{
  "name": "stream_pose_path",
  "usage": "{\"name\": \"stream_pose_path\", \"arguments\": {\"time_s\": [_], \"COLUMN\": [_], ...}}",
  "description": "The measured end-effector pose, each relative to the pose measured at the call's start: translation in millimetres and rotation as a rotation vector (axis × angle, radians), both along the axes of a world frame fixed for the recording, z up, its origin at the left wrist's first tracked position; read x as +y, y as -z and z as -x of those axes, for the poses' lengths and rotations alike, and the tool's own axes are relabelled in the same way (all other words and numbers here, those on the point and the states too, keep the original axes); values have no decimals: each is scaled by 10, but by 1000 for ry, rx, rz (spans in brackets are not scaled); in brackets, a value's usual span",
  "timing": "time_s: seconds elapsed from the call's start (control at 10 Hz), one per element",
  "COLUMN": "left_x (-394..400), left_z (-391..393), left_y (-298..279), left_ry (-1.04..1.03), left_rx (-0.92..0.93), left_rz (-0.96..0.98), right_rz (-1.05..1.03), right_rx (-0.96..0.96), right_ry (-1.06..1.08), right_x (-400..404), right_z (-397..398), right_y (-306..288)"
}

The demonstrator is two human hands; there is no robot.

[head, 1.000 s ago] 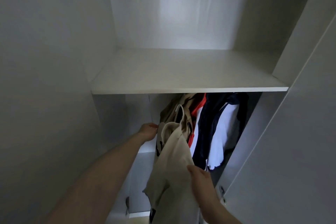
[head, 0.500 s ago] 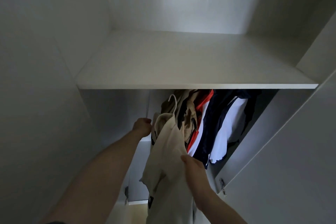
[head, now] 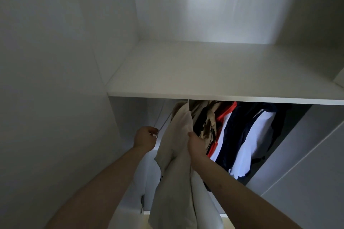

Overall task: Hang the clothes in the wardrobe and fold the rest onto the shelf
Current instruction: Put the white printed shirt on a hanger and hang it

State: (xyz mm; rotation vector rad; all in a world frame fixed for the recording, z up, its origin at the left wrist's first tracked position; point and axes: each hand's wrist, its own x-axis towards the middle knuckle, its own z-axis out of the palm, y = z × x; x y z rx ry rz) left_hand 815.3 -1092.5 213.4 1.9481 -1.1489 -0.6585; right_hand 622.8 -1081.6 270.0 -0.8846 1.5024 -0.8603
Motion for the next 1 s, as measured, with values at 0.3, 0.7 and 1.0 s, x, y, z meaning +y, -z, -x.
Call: {"name": "stream_pose_path", "arguments": {"time_s": [0.3,0.7,1.0], "left_x": [81,109,99], "left_z": [-49,-131,-93], "left_y": [8,0,-18], "left_ry": [-59,-105,-71], "left_rx": [93,223,352], "left_rz": [82,112,151], "right_rz": [-15,87,39], "right_rx": [-120,54,220], "right_ry": [51,8,-132], "right_x": [-570,-1131,-1239], "right_z": [-234,-418,-441], "right_y": [-127,-5,217]}}
